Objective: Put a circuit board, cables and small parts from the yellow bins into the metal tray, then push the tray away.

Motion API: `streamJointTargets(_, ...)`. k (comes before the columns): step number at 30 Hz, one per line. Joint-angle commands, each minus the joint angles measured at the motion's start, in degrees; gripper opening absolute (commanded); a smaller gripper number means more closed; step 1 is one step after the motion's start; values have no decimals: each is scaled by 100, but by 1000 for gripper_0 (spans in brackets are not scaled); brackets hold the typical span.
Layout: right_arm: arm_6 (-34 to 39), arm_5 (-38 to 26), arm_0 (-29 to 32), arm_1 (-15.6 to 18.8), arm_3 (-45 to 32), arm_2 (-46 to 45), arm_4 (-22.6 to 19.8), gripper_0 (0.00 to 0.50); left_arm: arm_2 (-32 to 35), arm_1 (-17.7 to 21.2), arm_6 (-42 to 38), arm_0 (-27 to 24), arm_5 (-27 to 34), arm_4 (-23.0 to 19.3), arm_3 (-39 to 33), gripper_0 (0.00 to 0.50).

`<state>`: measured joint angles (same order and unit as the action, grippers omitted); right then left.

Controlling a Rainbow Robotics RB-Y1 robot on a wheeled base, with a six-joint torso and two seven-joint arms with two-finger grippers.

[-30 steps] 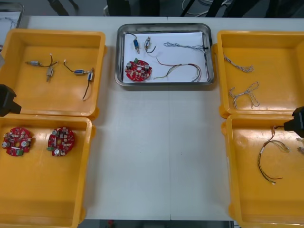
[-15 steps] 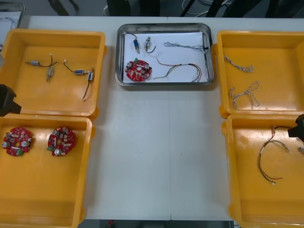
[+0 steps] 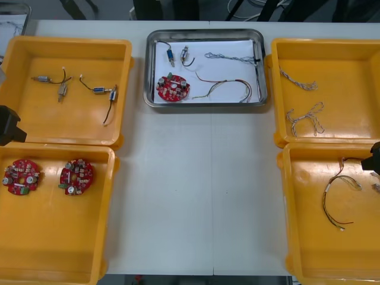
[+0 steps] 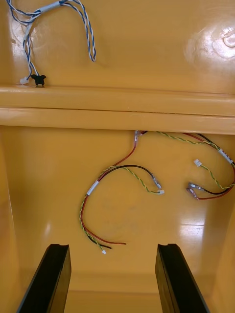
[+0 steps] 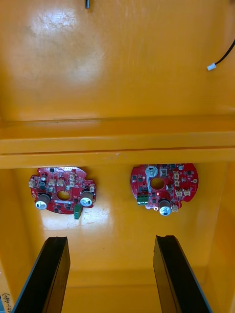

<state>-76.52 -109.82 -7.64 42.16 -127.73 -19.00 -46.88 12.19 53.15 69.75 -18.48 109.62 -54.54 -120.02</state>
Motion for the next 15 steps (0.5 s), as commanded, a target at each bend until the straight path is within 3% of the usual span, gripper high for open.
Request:
streamJointTargets(1,-83,-18,-124,223,-24,-157,-6,500,170,-50,171,107,38,48,-22,500)
streamJointTargets(15,-83,-18,-124,223,-24,-157,-6,500,170,-50,171,107,38,48,-22,500)
